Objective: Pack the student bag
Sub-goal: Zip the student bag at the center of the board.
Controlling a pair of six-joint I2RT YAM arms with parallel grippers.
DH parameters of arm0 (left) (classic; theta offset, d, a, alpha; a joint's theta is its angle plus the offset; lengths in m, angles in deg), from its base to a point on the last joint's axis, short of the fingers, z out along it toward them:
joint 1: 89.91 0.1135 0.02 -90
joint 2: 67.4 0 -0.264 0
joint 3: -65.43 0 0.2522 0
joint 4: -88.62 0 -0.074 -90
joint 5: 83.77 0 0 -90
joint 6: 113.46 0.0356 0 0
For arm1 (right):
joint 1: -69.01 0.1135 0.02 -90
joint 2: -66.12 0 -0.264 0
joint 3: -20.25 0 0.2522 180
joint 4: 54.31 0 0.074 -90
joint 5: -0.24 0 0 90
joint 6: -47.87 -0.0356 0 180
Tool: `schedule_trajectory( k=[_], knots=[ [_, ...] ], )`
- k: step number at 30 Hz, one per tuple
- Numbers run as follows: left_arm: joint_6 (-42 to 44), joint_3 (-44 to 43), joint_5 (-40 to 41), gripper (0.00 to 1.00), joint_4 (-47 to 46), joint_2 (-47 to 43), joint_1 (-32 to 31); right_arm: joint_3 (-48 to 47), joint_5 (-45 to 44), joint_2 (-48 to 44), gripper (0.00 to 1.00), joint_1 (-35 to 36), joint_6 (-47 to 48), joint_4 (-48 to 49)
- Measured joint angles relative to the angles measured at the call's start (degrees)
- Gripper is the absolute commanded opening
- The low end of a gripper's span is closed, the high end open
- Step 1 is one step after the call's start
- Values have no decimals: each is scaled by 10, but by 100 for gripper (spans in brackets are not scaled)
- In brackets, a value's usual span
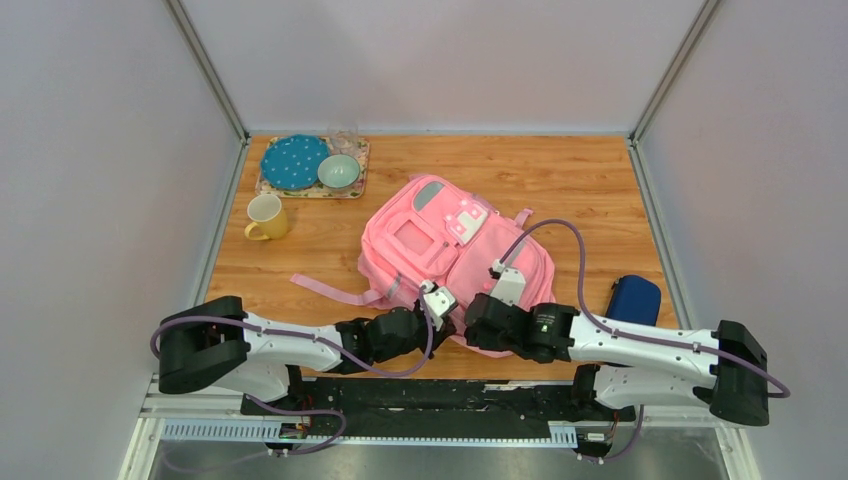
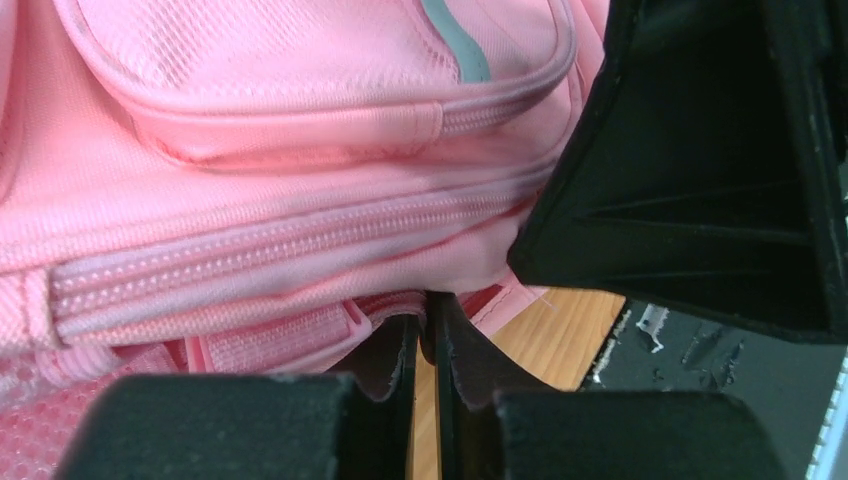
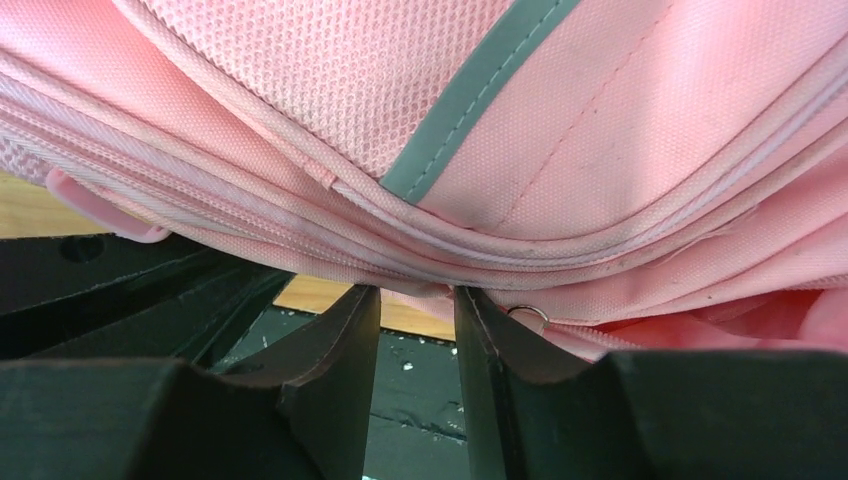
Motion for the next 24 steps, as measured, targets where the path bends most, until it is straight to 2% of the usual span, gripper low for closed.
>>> schedule_trajectory(
  k=[2, 4, 6, 10, 14, 16, 19, 24],
  knots=[
    [-8, -2, -6, 20, 10, -1, 0, 0, -11, 0, 39, 0, 2, -3],
    [-26, -2, -14, 22, 19, -1, 0, 0, -20, -1, 42, 0, 2, -7],
    [-50, 4, -23, 37, 14, -1, 0, 2, -25, -5, 44, 0, 0, -8],
    [-106, 66, -62, 42, -25, -19, -2, 28, -32, -28, 45, -1, -17, 5],
    [-148, 124, -104, 43, -21, -29, -17, 65, -47, -51, 45, -14, -28, 13],
    [-162, 127, -123, 52, -26, -29, -17, 73, -52, -57, 45, -18, -31, 14],
    [-184, 127, -147, 53, -34, -29, -17, 75, -52, -68, 45, -19, -32, 15],
    [-212, 127, -154, 65, -43, -47, -17, 75, -41, -102, 45, -16, -32, 14]
  ],
)
